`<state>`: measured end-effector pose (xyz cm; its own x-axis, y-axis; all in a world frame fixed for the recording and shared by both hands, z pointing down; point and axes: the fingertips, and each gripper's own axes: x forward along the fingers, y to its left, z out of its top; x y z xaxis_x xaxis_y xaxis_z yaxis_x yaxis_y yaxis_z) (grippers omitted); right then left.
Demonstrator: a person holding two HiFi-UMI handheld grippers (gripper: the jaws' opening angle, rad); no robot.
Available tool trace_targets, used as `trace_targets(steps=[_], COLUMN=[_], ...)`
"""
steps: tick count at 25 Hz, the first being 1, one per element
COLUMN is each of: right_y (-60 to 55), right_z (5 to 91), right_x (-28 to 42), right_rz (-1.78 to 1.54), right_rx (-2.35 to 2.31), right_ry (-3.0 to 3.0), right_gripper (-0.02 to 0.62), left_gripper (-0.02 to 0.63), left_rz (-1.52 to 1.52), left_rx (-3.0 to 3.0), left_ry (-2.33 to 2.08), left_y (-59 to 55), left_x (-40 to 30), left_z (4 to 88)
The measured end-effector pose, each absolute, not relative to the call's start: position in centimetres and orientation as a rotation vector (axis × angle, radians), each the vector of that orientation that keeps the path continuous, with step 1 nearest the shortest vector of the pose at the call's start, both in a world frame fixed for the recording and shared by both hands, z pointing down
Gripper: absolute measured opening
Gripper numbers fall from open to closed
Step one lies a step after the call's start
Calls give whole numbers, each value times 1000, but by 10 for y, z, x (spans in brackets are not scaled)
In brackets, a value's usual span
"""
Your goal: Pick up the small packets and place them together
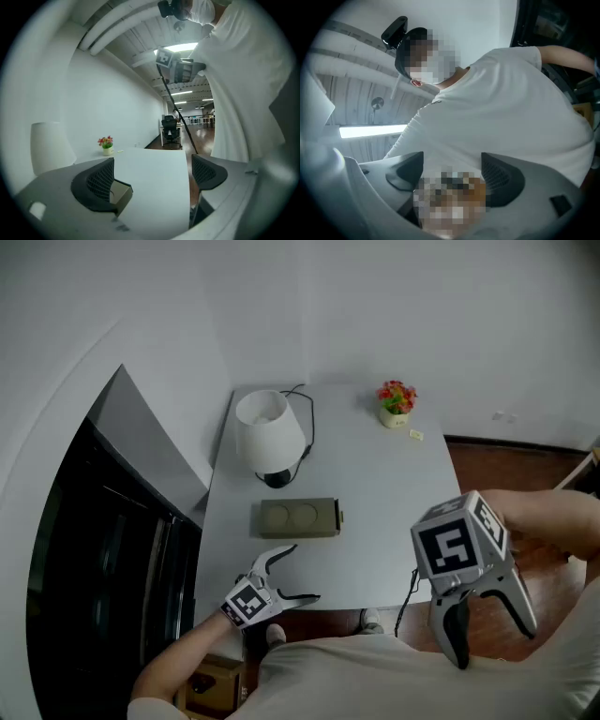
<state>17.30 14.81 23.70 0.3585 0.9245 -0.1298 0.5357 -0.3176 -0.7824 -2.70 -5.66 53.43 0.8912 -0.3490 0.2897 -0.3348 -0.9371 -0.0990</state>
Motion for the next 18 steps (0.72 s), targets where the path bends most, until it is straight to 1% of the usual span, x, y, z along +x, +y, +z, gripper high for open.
trace_targets(steps=[5,12,18], right_y=[125,78,31], right_z=[264,315,364], right_x=[167,148,137], right_rz=[782,832,799], right_rx=[-1834,-1521,-1243], right_ry=[-1362,-1603,-1784], right_gripper=[382,382,383], left_gripper=[516,515,516], left_rz=[-464,-482,-500], left_rx=[-3016,-3016,-3020], left_ry=[519,497,487], left_y=[-58,-57,-59], left_x=[-22,-23,-22], left_z=[527,526,525])
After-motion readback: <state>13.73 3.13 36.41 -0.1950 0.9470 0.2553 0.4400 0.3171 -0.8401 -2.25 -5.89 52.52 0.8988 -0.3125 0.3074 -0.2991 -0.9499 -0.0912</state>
